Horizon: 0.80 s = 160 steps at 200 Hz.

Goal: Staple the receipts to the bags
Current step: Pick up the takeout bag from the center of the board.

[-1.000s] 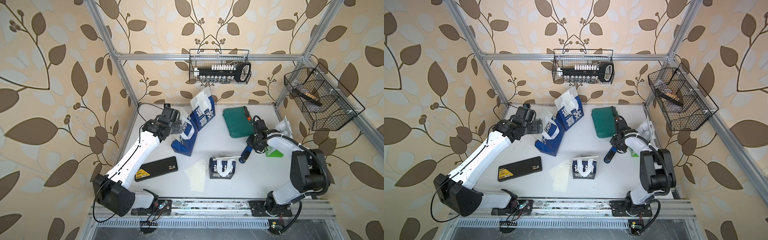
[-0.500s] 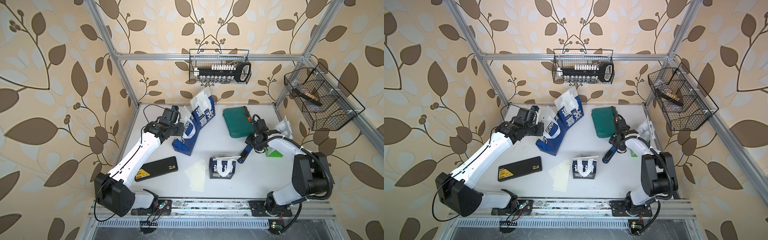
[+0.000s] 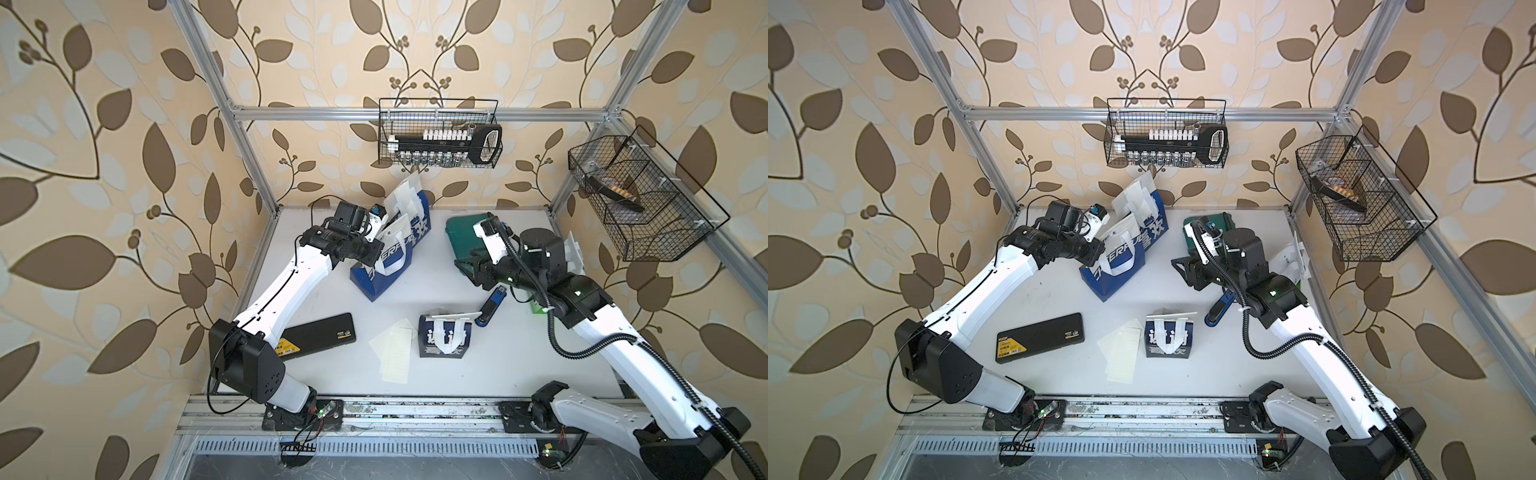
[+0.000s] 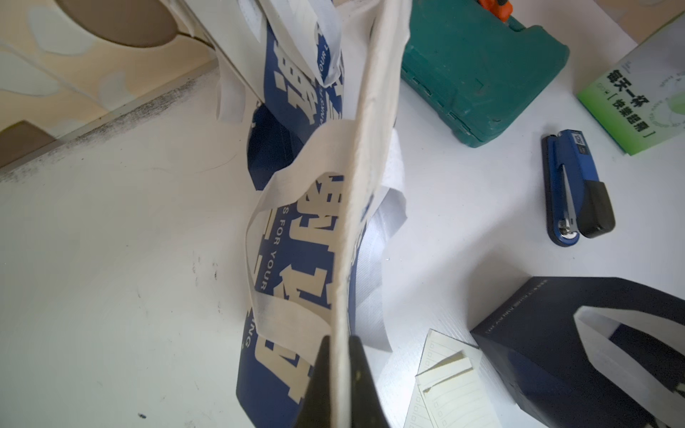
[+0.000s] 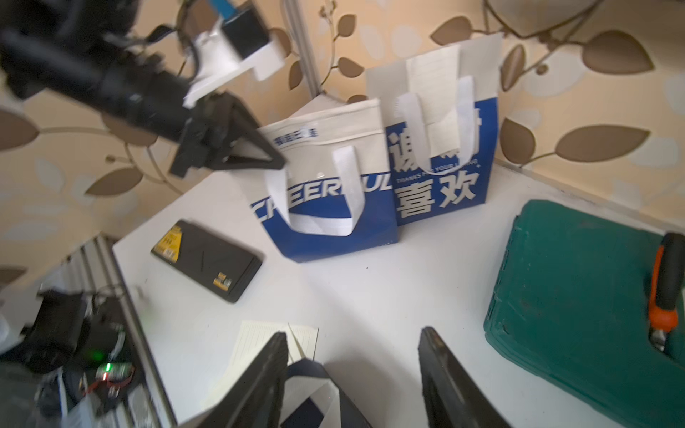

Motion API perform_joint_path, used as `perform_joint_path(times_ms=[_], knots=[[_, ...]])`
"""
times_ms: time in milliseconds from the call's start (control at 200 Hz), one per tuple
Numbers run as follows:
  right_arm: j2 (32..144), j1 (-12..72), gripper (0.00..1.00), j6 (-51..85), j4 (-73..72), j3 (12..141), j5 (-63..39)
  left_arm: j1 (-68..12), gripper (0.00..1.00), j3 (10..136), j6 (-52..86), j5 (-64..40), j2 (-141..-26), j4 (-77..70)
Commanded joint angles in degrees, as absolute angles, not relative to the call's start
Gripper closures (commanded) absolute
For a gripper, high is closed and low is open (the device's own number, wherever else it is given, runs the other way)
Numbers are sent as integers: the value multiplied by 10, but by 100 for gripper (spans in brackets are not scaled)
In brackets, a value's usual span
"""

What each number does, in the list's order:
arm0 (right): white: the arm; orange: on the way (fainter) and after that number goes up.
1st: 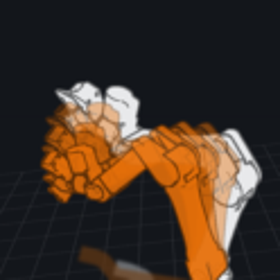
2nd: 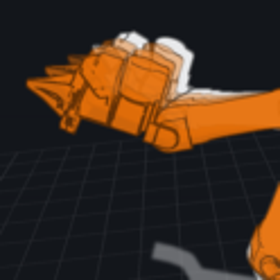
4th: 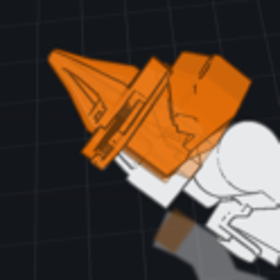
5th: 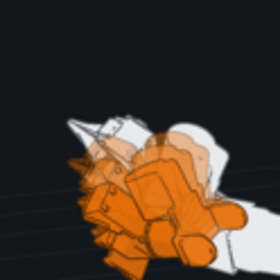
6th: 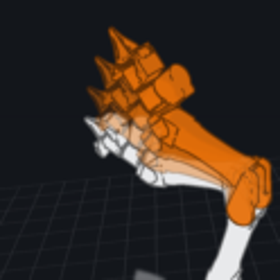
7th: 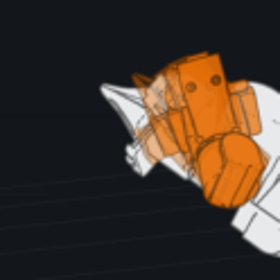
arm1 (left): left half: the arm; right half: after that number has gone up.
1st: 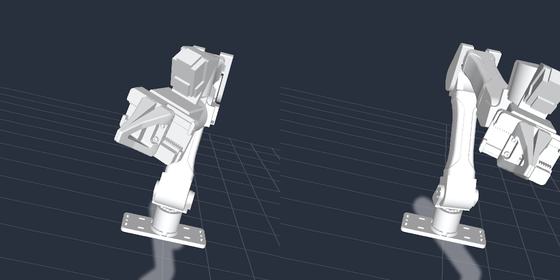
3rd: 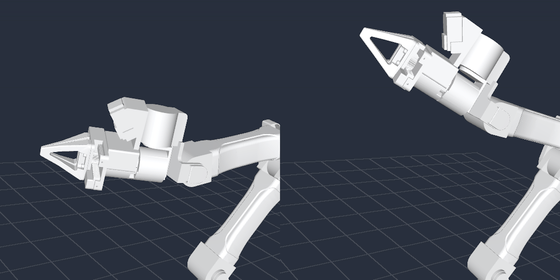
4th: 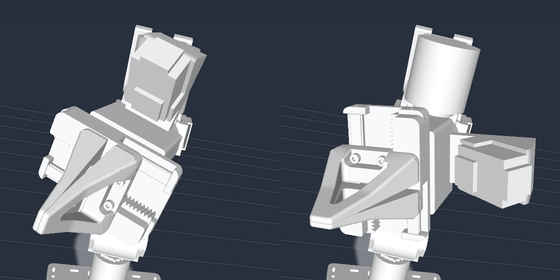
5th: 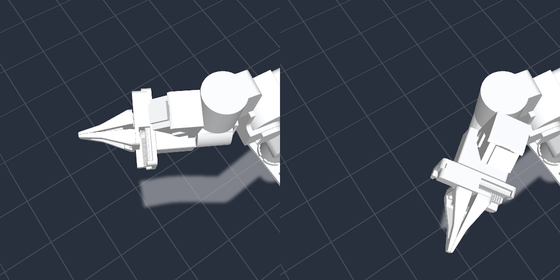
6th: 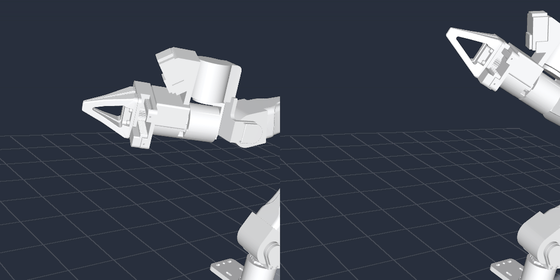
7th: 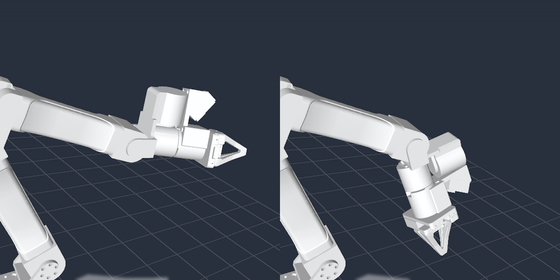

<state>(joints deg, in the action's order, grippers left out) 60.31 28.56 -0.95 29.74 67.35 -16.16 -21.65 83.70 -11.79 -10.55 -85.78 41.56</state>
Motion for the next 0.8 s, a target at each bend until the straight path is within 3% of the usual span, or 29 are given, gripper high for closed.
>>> perform_joint_path(times_ms=[0,240,515,600,715,795], knots=[[599,314,43,-141,416,707,-229,-214,100,840,-146,-141,-851,407],[607,428,42,-181,551,730,-188,-214,100,839,-143,-150,-858,386],[627,472,47,-153,469,669,-71,-215,100,822,-136,-194,-850,370],[643,467,61,-156,445,653,-47,-215,100,816,-124,-206,-841,357],[665,439,100,-138,433,656,-36,-218,100,808,-117,-213,-833,343],[665,400,100,-113,401,657,-14,-221,100,805,-118,-213,-831,342]])
